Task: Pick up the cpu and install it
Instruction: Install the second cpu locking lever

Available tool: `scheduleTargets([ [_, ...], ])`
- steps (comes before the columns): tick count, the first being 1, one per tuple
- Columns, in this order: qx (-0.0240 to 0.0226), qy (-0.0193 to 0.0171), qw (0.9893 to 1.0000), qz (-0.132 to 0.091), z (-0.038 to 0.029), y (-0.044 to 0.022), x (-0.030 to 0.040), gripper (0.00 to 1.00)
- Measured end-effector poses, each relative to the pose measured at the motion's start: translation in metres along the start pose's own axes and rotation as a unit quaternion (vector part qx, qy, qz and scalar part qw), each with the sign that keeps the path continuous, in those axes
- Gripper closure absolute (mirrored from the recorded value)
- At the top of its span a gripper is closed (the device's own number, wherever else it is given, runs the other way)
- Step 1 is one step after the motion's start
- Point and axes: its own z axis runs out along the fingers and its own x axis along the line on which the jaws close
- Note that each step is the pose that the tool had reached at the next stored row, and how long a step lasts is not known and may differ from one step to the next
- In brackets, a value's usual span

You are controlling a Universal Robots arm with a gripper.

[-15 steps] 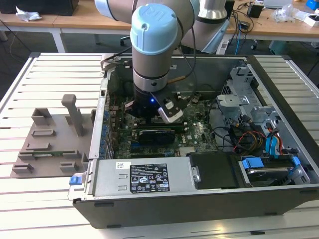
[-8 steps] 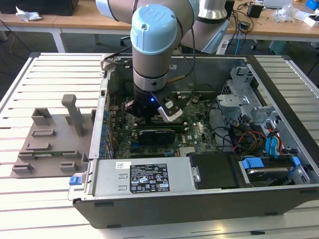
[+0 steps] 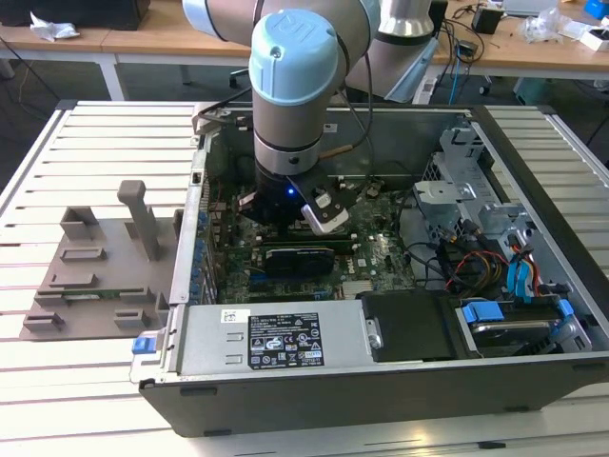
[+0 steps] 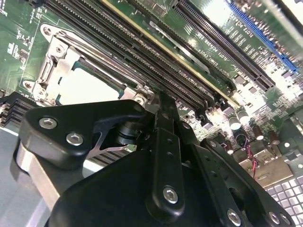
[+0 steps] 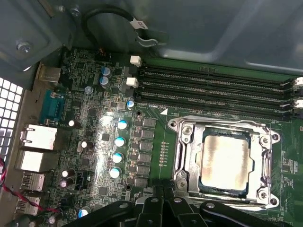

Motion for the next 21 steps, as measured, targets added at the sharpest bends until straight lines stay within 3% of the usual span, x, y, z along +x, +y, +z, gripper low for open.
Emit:
scheduleTargets([
  [9,0.0014,0.0001,1.0,0.0,-0.0054,0.0006,-0.0012,0.89],
  [14,0.0061,0.0011,1.0,0.0,-0.0083,0.0057,-0.009,0.89],
  [16,0.0146,0.0032,0.9999,0.0,-0.0077,0.0146,-0.0172,0.89],
  [21,0.0285,0.0068,0.9996,0.001,-0.0061,0.0243,-0.0271,0.89],
])
